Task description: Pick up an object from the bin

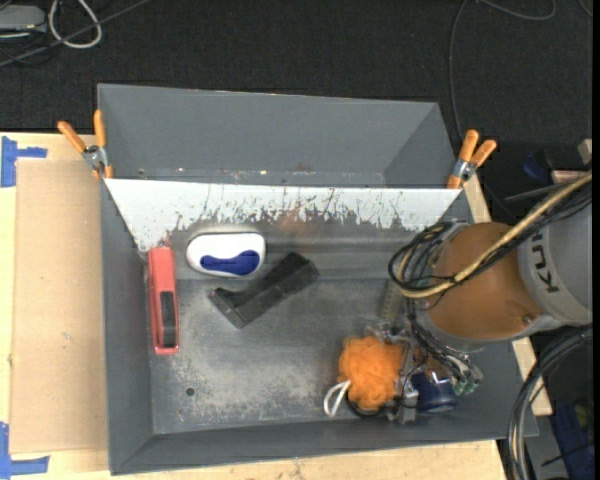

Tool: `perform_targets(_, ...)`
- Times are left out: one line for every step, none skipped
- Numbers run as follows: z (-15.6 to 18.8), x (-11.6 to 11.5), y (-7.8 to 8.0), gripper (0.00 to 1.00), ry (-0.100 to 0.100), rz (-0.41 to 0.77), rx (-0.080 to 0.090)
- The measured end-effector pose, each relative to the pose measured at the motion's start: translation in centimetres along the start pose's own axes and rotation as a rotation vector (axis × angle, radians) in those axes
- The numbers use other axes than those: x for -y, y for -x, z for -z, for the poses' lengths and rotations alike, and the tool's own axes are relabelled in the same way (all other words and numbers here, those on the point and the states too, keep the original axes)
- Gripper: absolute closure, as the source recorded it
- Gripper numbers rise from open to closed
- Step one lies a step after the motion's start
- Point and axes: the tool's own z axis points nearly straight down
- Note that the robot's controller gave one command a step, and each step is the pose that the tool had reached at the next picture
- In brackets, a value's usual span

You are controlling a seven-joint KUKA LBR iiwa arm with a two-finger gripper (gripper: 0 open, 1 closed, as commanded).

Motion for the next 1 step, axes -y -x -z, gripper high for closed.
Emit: perform_targets(-0.41, -0.13, 0.56, 0.00, -0.003, -0.031, 0.005)
